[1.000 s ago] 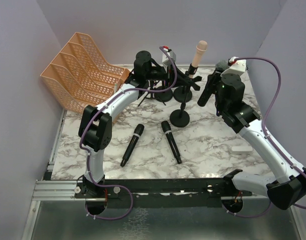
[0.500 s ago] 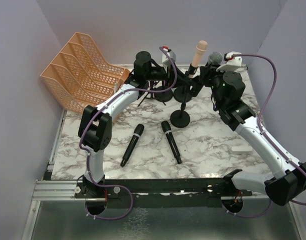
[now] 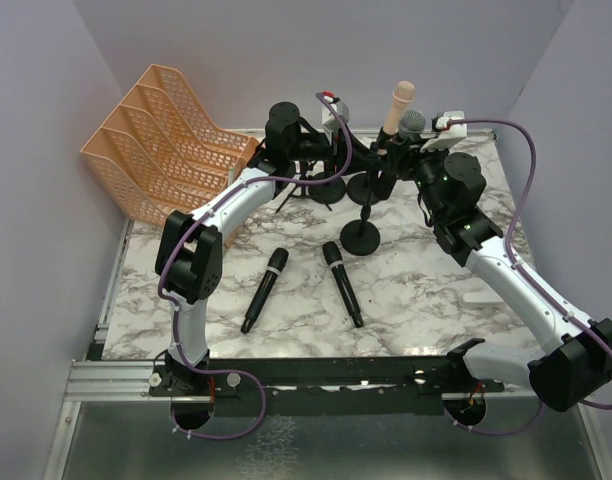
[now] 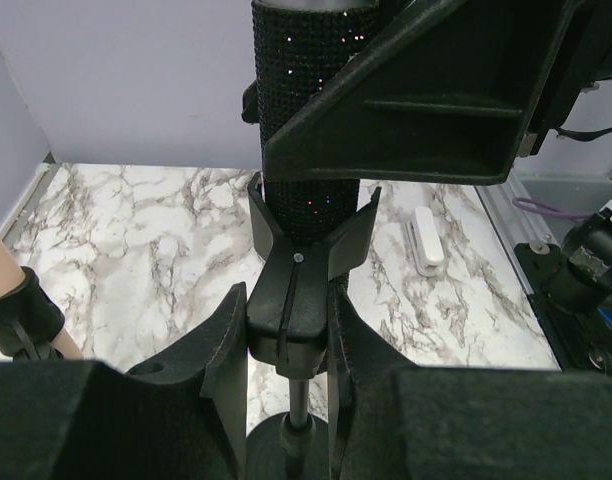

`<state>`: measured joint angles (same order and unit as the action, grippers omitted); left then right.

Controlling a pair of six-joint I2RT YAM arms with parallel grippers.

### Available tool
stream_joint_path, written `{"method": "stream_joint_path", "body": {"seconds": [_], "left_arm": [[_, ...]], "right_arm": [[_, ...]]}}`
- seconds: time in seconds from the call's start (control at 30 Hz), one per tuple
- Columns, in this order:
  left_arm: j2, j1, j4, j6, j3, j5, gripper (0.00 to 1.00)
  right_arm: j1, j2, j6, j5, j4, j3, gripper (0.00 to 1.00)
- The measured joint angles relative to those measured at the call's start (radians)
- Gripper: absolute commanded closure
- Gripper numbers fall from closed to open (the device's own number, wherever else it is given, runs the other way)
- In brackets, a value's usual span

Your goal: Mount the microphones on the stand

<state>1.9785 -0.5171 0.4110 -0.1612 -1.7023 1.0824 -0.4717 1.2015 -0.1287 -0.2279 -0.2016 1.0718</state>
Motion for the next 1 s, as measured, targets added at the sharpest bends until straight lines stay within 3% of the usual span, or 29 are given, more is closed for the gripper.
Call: {"method": "stream_joint_path", "body": {"seconds": [0.17,0.37,0.5,0.8,1.0], "left_arm": [[-0.001,0.001,0.000,0.000,0.001,0.000,1.00],[-0.003,0.003,-0.001,0.000,0.003,0.001,0.59],[-0.004,0.005,-0.005,0.003,0.003,0.002,0.46],[-0.004,-0.009,-0.011,0.013,0.003,0.002,0.34],[-0.004,-0.009,-0.011,0.021,0.003,0.001,0.23]], "right_arm": [[0.005,0.000,0.004,0.020,-0.011,-0.006,0.86],[0.008,0.000,0.004,0.036,-0.015,-0.007,0.74],[0.008,-0.001,-0.002,0.048,-0.023,-0.013,0.70],[-0.007,-0.001,-0.013,0.103,-0.028,-0.020,0.56],[-0.007,-0.003,-0.041,0.106,-0.012,-0.012,0.36]]}}
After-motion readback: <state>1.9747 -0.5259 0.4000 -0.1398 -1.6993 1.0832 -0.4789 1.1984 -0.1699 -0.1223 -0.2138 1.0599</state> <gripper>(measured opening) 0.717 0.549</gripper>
